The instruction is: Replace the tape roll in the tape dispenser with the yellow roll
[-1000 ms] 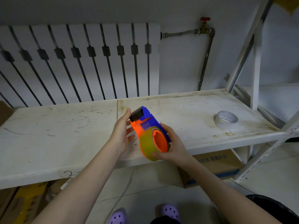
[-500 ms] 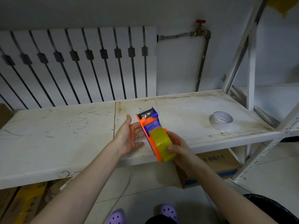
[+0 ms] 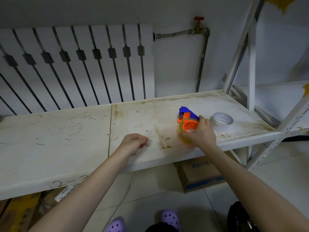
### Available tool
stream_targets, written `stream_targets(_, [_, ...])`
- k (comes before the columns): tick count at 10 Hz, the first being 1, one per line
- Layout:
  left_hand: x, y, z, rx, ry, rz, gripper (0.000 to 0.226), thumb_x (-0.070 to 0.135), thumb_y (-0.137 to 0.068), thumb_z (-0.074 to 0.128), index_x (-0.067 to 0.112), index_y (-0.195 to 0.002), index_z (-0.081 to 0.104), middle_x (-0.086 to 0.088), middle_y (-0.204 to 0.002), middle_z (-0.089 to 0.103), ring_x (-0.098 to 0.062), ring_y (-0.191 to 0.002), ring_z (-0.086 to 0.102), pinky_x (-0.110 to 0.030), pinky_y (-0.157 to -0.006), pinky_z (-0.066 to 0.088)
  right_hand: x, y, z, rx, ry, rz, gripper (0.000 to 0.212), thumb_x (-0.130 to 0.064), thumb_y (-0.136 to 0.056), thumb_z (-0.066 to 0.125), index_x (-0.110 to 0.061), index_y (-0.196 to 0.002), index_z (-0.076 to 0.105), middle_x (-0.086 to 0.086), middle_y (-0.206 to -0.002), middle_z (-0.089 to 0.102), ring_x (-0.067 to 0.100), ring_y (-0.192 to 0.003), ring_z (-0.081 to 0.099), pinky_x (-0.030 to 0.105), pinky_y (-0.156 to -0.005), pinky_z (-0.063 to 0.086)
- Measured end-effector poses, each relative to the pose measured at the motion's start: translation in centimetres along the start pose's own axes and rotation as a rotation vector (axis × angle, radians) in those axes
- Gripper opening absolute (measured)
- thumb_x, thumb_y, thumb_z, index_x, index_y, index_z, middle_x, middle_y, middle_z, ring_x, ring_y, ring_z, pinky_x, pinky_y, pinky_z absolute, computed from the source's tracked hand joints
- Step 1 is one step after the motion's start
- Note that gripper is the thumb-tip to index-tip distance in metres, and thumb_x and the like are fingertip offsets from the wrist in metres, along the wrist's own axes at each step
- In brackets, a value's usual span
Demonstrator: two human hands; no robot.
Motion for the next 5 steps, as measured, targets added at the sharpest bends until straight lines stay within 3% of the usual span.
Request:
stream_targets(3, [1.7, -0.2, -0.3, 0.016, 0.008, 0.023, 0.021, 0.017, -0.089, 0.055, 0.008, -0.103, 0.067, -0.002, -0.097, 0.066, -0.017, -0.089, 0.058, -0.027, -0.071, 0.039, 0.5, -0.1, 1.1, 0.03, 0.041, 0.021, 0.102, -0.063, -0.057, 0.074, -0.016, -0.135, 0.029, 0.008, -0.132, 0.043, 0.03, -0.12, 0.043, 0.043, -0.084, 0.047])
stream_targets(4, [2.4, 0.3, -0.7, 0.011, 0.007, 0.033, 0.015, 0.016, -0.089, 0.054, 0.015, -0.095, 0.067, -0.001, -0.097, 0.067, -0.015, -0.09, 0.059, -0.029, -0.074, 0.041, 0.2, 0.1, 0.9, -0.024, 0.081, 0.025, 0.108, -0.069, -0.057, 0.071, -0.015, -0.138, 0.025, 0.01, -0.138, 0.04, 0.032, -0.125, 0.041, 0.046, -0.09, 0.046])
stream_targets(5, [3.3, 0.6, -1.2, 0.036, 0.017, 0.048, 0.017, 0.017, -0.089, 0.053, 0.015, -0.098, 0.068, -0.001, -0.098, 0.067, -0.015, -0.09, 0.06, -0.034, -0.087, 0.045, -1.0, 0.2, 0.4, 0.006, 0.158, 0.002, 0.112, -0.073, -0.061, 0.064, -0.012, -0.142, 0.017, 0.014, -0.149, 0.028, 0.036, -0.136, 0.031, 0.051, -0.104, 0.038])
Point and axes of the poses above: each hand's wrist, its own y-axis away from the middle knuckle, its own z-axis out of the palm, x = y × z, the point moved 5 cm from there along -y, towards the middle knuckle
